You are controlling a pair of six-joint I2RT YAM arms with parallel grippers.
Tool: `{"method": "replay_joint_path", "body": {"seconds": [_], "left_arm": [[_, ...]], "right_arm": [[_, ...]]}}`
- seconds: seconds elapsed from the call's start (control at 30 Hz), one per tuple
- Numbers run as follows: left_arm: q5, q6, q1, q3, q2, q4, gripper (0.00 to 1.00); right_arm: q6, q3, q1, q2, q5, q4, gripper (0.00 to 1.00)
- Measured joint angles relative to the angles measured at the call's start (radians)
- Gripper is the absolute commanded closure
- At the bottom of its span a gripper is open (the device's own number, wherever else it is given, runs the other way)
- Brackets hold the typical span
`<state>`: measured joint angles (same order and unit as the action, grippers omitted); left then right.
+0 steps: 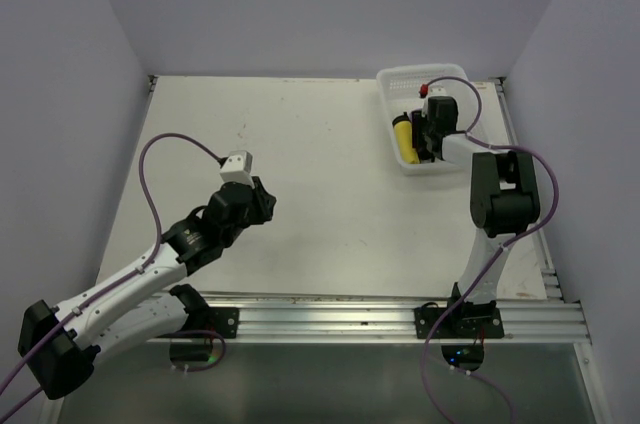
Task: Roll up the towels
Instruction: Place the rolled towel into the container
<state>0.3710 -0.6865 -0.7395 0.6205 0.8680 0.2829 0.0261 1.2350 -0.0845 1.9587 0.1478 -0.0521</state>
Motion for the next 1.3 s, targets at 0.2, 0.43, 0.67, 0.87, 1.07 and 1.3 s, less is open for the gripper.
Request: {"method": "replay_joint_path", "body": {"seconds": [0.2, 0.43, 0.67, 0.87, 1.07, 1.3], "left_arm": [[0.002, 0.000, 0.000, 0.000, -0.018, 0.015, 0.69], [0.005, 0.000, 0.000, 0.053, -0.032, 0.055, 0.69], [0.040, 0.001, 0.000, 0.105, -0.072, 0.105, 0.64], [0.132, 0.032, 0.000, 0.202, -0.040, 0.188, 0.32], [0.233, 0.050, 0.000, 0.304, 0.029, 0.287, 0.11], [0.371, 0.143, 0.000, 0.325, -0.021, 0.311, 0.00]], "right_arm": [[-0.004, 0.013, 0.000, -0.019, 0.011, 0.058, 0.46], [-0.006, 0.045, 0.000, -0.100, 0.019, 0.145, 0.44], [-0.056, 0.101, 0.000, -0.201, -0.018, 0.219, 0.18], [-0.161, 0.134, -0.012, -0.352, -0.081, 0.345, 0.01], [-0.275, -0.045, -0.093, -0.669, -0.114, 0.381, 0.01], [-0.367, -0.312, -0.185, -0.964, -0.129, 0.467, 0.01]]}}
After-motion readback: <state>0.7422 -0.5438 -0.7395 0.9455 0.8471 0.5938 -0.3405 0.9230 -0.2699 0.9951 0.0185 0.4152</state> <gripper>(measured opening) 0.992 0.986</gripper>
